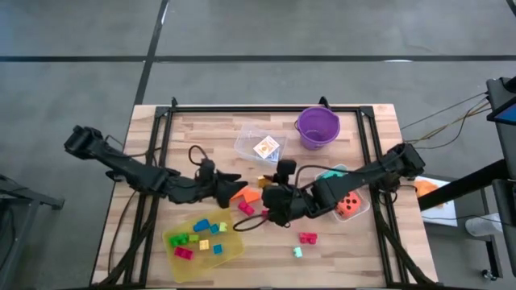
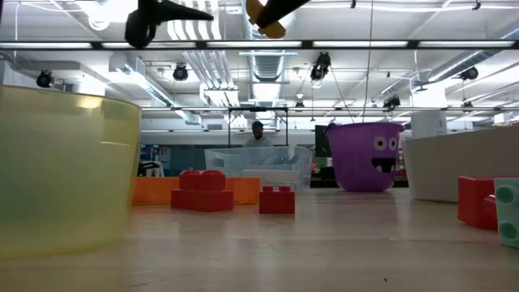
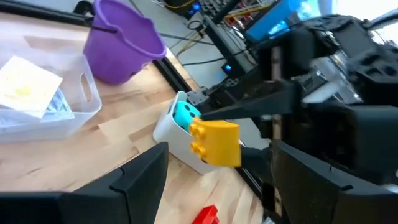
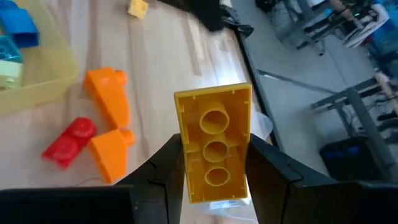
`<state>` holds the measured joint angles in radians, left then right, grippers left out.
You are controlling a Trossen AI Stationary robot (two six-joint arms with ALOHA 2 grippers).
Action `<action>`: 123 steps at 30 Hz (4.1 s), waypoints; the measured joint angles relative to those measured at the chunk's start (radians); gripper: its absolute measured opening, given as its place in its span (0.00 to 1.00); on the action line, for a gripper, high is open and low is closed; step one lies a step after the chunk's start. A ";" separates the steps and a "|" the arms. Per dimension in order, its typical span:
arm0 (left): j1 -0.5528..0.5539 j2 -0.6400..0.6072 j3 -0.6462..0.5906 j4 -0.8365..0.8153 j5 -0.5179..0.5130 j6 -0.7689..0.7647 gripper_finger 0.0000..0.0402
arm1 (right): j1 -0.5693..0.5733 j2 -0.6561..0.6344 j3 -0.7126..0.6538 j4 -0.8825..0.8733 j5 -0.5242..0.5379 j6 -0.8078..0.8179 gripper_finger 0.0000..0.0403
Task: Pick & Place Toys
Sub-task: Put the yellow game piece into the yellow bin
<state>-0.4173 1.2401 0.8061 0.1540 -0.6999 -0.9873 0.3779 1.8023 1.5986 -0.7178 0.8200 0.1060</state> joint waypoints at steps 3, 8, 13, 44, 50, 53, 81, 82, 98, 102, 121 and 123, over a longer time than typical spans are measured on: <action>0.018 0.045 0.018 0.019 0.004 -0.028 0.68 | -0.014 0.000 0.000 0.008 0.018 -0.028 0.31; 0.060 0.101 0.069 0.021 0.039 -0.012 0.68 | -0.027 0.000 -0.002 0.020 0.021 -0.044 0.31; 0.100 0.148 0.096 0.019 0.094 -0.008 0.68 | -0.024 0.000 -0.002 0.022 0.020 -0.065 0.31; 0.153 0.201 0.098 0.034 0.170 0.059 0.20 | -0.025 0.002 -0.005 0.065 0.019 -0.121 0.31; 0.152 0.201 0.097 0.034 0.187 0.064 0.20 | -0.016 0.002 -0.005 0.064 -0.001 -0.120 0.32; 0.152 0.201 0.096 0.029 0.202 0.084 0.20 | -0.015 0.002 -0.003 0.088 -0.068 -0.110 0.48; 0.107 -0.010 0.098 -0.567 0.404 0.069 0.20 | 0.023 0.001 -0.011 0.042 -0.087 0.249 0.89; 0.101 -0.013 0.098 -0.588 0.429 0.059 0.20 | 0.027 0.000 -0.014 0.042 -0.087 0.271 0.89; -0.094 0.027 0.097 -0.719 0.633 -0.136 0.20 | 0.065 0.000 -0.202 0.052 -0.087 0.704 0.89; -0.138 0.054 0.098 -0.739 0.633 -0.227 0.20 | 0.064 0.000 -0.228 0.054 -0.088 0.711 0.89; -0.169 0.288 0.099 -0.588 0.757 -0.295 0.20 | 0.062 0.000 -0.260 0.050 -0.088 0.690 0.89; -0.169 0.310 0.099 -0.594 0.772 -0.293 0.20 | 0.062 0.000 -0.264 0.051 -0.088 0.679 0.89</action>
<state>-0.5865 1.5499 0.9051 -0.4399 0.0720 -1.2807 0.4404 1.8023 1.3346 -0.6671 0.7315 0.7853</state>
